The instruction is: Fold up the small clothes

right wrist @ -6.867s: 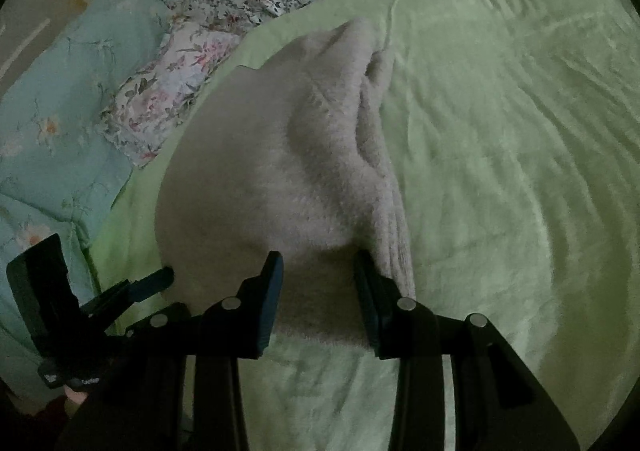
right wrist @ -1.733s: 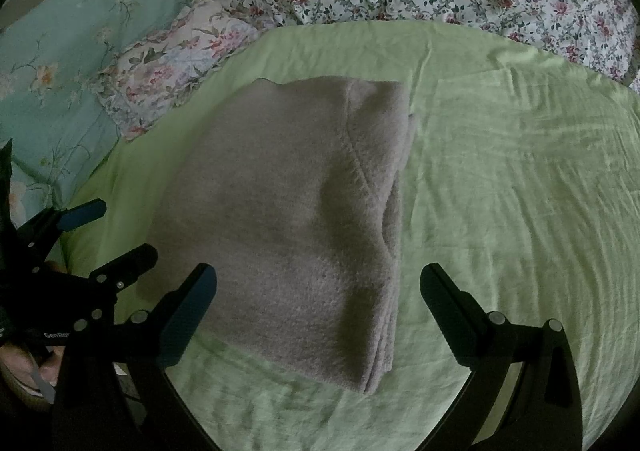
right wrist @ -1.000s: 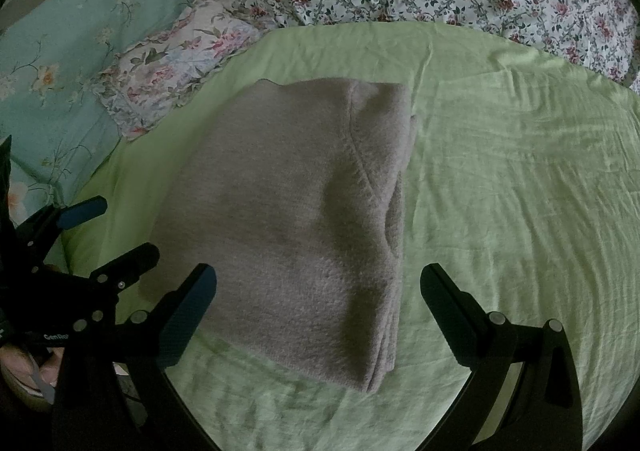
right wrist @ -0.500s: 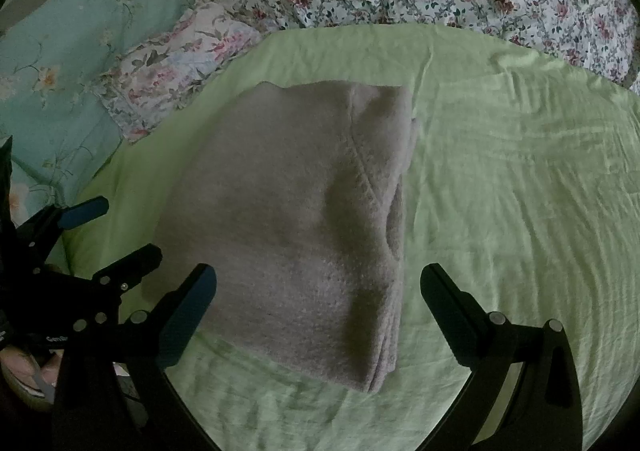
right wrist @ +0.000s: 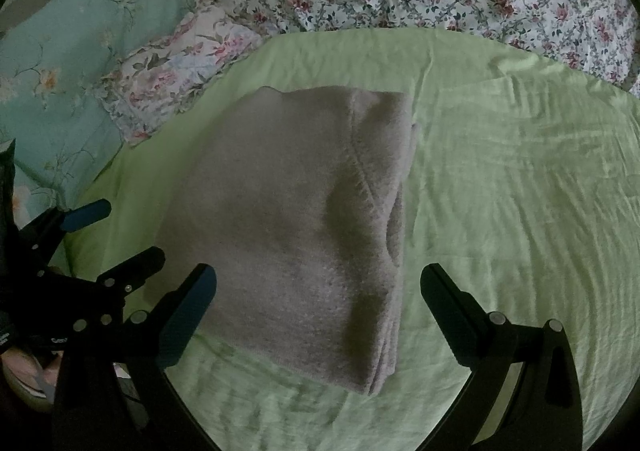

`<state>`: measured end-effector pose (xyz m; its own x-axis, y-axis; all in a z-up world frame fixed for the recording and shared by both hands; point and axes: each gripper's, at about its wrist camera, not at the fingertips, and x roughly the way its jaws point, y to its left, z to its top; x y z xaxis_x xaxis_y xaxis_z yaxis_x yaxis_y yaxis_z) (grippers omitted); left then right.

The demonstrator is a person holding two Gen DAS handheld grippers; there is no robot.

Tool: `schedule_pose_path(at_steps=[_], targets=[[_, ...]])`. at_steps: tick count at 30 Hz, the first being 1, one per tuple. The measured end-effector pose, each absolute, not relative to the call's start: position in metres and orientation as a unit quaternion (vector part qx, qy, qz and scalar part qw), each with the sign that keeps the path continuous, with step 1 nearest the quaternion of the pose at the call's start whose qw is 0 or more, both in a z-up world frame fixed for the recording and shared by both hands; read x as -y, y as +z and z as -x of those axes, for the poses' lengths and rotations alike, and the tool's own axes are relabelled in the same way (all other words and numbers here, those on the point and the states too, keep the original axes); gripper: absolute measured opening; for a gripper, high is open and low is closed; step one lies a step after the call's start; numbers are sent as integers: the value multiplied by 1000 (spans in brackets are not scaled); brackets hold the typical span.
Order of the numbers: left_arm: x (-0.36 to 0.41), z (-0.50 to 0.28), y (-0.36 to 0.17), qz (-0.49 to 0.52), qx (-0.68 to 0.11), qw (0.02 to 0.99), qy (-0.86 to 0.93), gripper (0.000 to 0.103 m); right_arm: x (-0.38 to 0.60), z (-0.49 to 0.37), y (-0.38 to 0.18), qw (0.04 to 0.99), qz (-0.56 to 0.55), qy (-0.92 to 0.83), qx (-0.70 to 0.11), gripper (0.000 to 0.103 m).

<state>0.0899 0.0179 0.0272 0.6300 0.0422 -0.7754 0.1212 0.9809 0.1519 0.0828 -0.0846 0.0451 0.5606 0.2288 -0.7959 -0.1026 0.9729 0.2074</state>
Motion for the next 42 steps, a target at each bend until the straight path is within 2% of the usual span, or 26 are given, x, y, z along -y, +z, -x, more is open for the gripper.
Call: schedule_pose_path(at_steps=[42], targets=[[-23,-116,29,-81,-425,901,-3,102,93,-97,42,882,-81,89,-456,102]])
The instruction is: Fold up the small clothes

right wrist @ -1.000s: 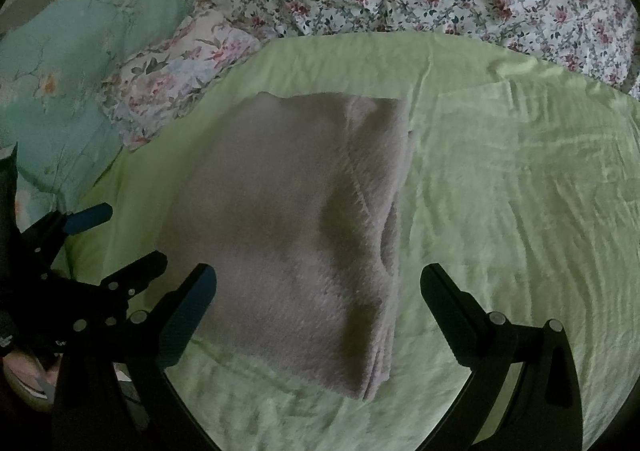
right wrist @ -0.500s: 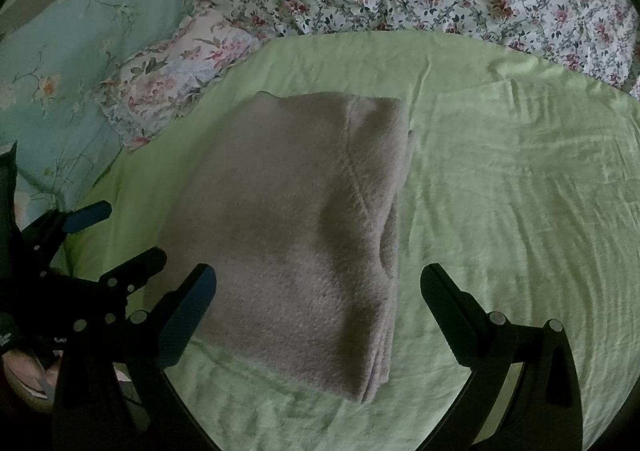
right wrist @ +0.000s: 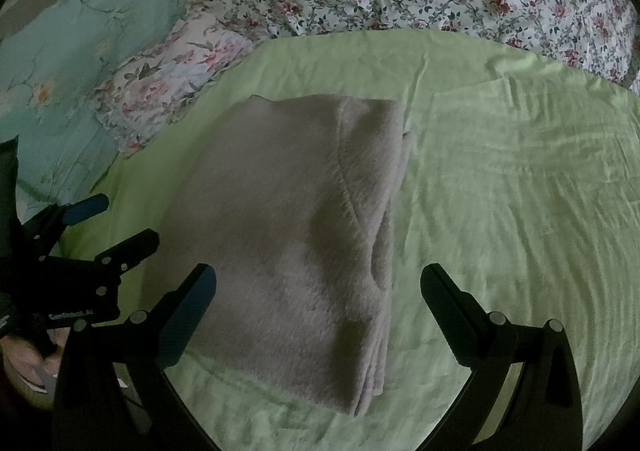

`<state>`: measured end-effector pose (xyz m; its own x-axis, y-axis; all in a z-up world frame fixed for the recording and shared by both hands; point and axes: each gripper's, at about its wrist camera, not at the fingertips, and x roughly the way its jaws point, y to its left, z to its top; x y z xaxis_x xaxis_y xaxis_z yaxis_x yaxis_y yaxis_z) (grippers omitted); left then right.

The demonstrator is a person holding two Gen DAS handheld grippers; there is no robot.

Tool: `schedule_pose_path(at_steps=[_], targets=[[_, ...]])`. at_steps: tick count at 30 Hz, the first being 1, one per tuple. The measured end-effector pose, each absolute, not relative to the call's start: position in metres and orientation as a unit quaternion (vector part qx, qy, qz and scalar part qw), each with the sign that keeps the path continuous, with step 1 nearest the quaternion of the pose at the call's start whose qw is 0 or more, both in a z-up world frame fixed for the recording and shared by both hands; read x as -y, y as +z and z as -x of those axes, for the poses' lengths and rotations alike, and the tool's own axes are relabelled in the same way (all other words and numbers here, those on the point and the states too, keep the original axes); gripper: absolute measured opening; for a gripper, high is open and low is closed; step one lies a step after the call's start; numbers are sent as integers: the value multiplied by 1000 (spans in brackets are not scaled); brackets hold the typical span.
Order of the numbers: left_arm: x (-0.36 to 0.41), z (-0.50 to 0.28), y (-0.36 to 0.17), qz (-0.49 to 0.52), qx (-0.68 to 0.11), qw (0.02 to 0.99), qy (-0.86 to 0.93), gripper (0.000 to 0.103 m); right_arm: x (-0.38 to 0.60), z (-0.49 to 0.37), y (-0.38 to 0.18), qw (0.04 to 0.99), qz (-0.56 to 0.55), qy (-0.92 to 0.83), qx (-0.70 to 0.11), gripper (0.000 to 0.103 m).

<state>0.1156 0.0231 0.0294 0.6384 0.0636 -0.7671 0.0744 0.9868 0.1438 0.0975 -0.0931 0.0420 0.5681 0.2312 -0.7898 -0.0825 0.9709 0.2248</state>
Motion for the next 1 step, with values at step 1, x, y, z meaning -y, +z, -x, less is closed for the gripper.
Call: schedule_pose_path(at_steps=[1], targets=[[-23,-114,29,-80,-426,901,-1,102,93,-98,42,882,-82,89,-456,102]])
